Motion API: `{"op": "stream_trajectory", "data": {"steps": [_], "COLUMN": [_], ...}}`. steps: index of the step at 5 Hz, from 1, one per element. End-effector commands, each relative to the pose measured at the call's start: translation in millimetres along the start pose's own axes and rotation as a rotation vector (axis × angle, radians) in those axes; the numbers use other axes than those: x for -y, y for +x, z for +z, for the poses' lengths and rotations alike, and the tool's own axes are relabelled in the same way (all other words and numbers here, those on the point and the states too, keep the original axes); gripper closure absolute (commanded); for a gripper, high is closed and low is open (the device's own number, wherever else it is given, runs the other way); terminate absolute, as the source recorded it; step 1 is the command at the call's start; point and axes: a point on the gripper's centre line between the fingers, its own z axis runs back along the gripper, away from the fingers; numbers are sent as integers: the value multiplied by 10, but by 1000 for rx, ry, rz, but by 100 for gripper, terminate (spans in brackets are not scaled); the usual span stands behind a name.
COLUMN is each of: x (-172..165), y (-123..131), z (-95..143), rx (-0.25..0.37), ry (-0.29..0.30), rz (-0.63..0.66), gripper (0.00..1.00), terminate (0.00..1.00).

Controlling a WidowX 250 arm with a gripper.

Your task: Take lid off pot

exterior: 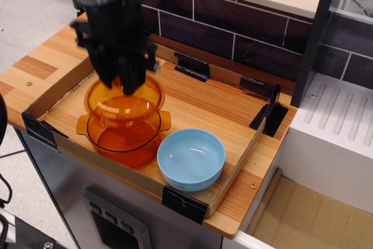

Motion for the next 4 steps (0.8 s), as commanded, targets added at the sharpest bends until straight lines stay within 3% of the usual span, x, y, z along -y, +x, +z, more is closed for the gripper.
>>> {"op": "stream_trajectory", "data": {"steps": [1,4], "x": [-49,-172], "y": [309,705], "z": [290,-37], "rx": [64,78], "ry": [-46,-8], "rz": [49,126], "gripper": [100,100], "terminate": [0,0]}}
